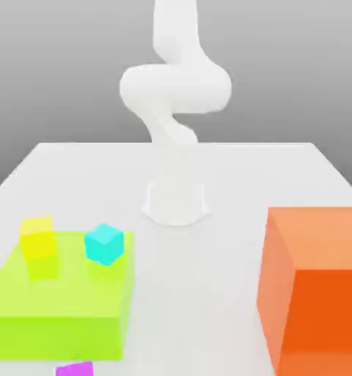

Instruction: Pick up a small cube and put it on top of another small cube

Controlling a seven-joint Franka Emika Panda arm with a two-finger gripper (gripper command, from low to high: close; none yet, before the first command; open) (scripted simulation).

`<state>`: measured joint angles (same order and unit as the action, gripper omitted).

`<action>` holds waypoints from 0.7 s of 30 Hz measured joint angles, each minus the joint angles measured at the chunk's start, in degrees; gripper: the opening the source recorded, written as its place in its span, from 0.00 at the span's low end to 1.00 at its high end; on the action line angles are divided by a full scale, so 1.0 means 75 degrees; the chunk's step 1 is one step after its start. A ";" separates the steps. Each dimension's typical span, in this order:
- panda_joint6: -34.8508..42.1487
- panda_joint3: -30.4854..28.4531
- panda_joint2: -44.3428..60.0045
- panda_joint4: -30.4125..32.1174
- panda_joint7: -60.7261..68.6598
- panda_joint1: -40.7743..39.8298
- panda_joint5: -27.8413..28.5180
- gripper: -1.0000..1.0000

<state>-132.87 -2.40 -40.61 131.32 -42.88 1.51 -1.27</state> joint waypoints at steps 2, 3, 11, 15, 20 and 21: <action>-0.0126 -0.0272 0.0587 -0.0050 0.0346 0.0167 -0.0158 0.50; -0.0190 -0.0402 0.0868 -0.0073 0.0511 0.0245 -0.0238 0.50; -0.0649 -0.1234 0.3093 -0.0268 0.1947 0.0628 -0.1020 0.50; -0.0874 -0.1503 0.4209 -0.0366 0.2671 0.0678 -0.1425 0.50; -0.1170 -0.1665 0.5582 -0.0484 0.3490 0.0552 -0.1803 0.50; -0.1237 -0.1676 0.5851 -0.0505 0.3634 0.0515 -0.1853 0.50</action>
<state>-142.14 -14.97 3.27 127.54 -15.63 5.37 -15.17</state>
